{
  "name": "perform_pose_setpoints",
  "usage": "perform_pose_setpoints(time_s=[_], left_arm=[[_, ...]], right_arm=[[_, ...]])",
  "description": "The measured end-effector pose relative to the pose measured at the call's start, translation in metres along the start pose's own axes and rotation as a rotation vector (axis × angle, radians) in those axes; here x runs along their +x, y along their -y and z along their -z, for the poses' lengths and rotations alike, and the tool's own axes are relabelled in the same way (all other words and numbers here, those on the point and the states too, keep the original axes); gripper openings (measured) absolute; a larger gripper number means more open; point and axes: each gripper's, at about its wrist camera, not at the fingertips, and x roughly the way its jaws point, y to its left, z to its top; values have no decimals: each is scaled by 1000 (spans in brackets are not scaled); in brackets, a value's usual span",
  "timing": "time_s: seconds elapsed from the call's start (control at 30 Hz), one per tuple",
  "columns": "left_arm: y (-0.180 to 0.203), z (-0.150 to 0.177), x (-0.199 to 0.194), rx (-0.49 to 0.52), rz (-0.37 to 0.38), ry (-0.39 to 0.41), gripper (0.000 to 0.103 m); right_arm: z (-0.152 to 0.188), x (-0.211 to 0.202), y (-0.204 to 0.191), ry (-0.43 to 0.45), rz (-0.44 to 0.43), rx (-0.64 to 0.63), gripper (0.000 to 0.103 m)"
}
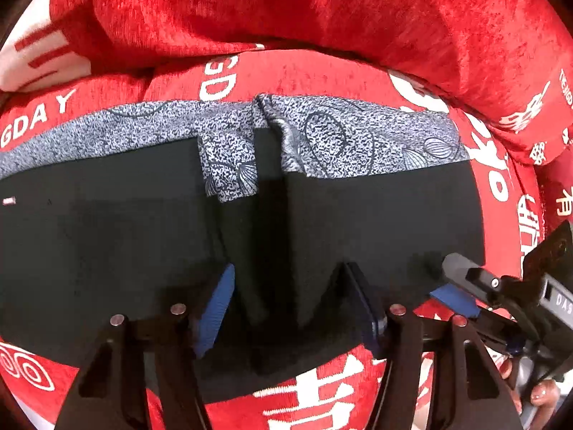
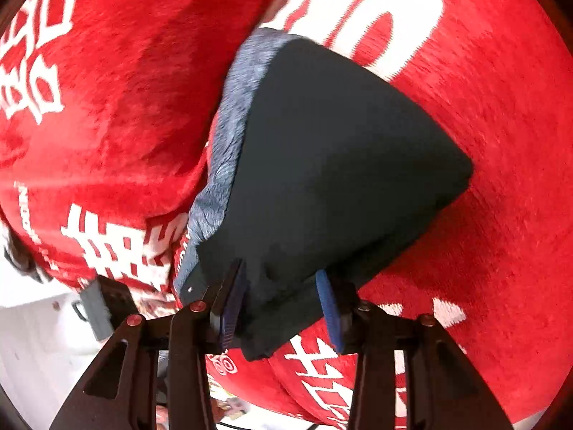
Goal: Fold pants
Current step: 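Carry the held trouser end over onto the waistband with the right gripper, then lay the folded end down and open the right gripper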
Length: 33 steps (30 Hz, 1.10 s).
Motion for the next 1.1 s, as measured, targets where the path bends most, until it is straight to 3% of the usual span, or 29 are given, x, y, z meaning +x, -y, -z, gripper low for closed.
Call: perform_pose_setpoints(time_s=[0.03,0.07,0.1,0.23,0.33,0.43,0.57,0.6,0.7,0.8,0.9,1.1], left_arm=[[0,0,-3,0,3,8,57],[1,1,-6,4,4,12,54],[1,0,-8,4,8,13,48],[2,3,-29,13,-18,54,45],[-1,20,-36,26,-109,101,46],[-8,29,-20,12,-169,79,46],[-10,26,-26,1,-244,121,71],[-12,25,-29,-2,-239,124,71],[-12,18,-41,-3,-262,129,71],[-5,9,-58,11,-267,181,71],[10,-8,-62,41,-249,213,72],[39,-30,-25,92,-256,187,72]], right_arm=[[-1,0,1,7,-11,19,38],[-3,-1,2,16,1,32,15],[-5,-1,1,20,20,37,6],[-5,-6,-16,31,17,-14,5],[11,-8,-29,3,49,-91,4],[18,11,-17,-26,119,-96,4],[11,17,-17,-40,111,-112,5],[11,15,-19,-52,120,-134,7],[13,5,-37,-111,148,-220,23],[13,-18,-64,-67,147,-366,23],[-7,-35,-91,43,194,-497,23],[-65,-13,-85,92,286,-451,23]])
